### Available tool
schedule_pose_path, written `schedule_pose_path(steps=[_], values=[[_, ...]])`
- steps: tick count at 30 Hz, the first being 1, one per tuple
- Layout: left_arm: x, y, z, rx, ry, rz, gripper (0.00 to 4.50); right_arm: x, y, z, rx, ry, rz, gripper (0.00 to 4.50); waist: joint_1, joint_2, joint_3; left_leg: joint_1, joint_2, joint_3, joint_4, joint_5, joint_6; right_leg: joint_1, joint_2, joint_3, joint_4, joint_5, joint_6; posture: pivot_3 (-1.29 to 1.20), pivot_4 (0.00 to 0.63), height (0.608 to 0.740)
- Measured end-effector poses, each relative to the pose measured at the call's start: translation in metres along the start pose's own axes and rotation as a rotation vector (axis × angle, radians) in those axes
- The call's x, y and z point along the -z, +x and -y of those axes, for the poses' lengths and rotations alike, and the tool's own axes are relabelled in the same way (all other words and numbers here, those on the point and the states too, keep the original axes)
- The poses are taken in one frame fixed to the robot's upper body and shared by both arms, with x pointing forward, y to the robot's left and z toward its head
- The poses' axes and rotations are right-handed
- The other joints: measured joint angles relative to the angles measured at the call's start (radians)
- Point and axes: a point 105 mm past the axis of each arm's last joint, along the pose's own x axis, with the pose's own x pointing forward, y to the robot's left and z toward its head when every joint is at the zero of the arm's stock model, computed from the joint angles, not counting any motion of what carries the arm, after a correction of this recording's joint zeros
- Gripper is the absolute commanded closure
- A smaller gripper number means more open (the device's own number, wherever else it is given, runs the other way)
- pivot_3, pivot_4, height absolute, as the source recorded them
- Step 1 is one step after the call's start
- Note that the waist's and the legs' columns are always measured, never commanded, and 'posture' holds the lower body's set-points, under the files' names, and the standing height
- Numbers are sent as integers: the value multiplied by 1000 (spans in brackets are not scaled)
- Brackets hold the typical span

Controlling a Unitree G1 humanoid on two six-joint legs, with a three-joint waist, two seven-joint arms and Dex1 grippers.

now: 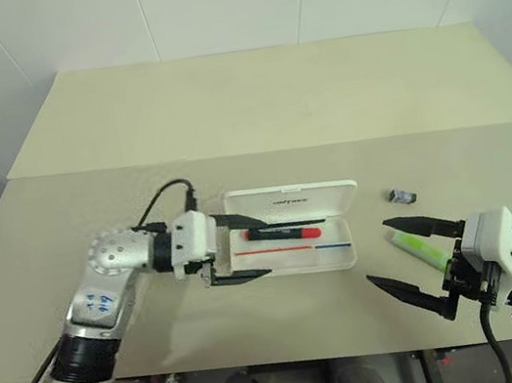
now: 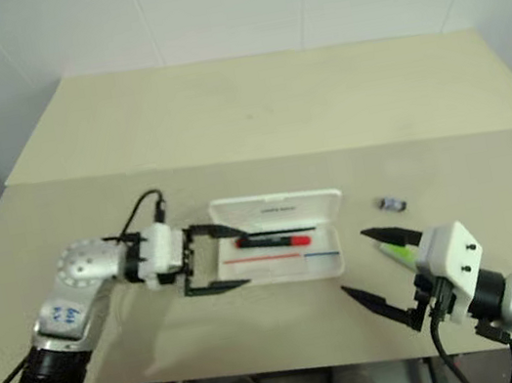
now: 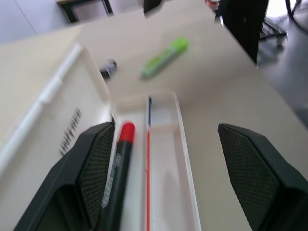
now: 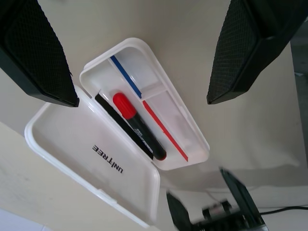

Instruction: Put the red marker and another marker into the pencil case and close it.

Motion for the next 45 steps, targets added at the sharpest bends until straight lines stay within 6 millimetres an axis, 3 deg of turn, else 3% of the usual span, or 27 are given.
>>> schedule_pose_path(steps=[12, 16, 20, 21, 30, 45], values=[[-24, -10, -3, -32, -56, 10, 814, 43, -14, 27, 99, 92, -182, 0, -5, 0, 0, 0, 0, 0, 0, 0, 0, 0, 0, 1, 0, -3, -5, 0, 150, 740], [-29, -15, -6, -52, -87, 11, 814, 47, -15, 36, 116, 107, -203, 0, -6, 0, 0, 0, 0, 0, 1, 0, 0, 0, 1, 1, 0, -3, -5, 0, 150, 740], [-35, -21, -2, -41, -116, -2, 31, 54, -17, 49, 148, 92, -245, 0, -6, 0, 0, 0, 0, 1, 1, 0, 0, 0, 0, 2, 0, -3, -5, 0, 150, 740], [-36, -21, 0, -31, -110, -11, 31, 56, -18, 51, 154, 90, -258, 0, -6, 0, 0, 0, 0, 1, 0, 0, 0, 0, 0, 2, 0, -3, -6, 0, 150, 740], [-30, -27, 10, 16, -128, -59, 31, 80, -26, 57, 173, 145, -380, 0, -5, 0, 0, 0, 0, 1, 0, 0, 0, -1, 0, 2, -1, -4, -7, 0, 150, 740], [-21, -33, 24, 75, -140, -82, 31, 100, -38, 60, 195, 195, -439, 0, -6, 0, 0, 0, 0, 4, 1, 0, 0, -1, 0, 5, -1, -4, -7, 0, 150, 740]])
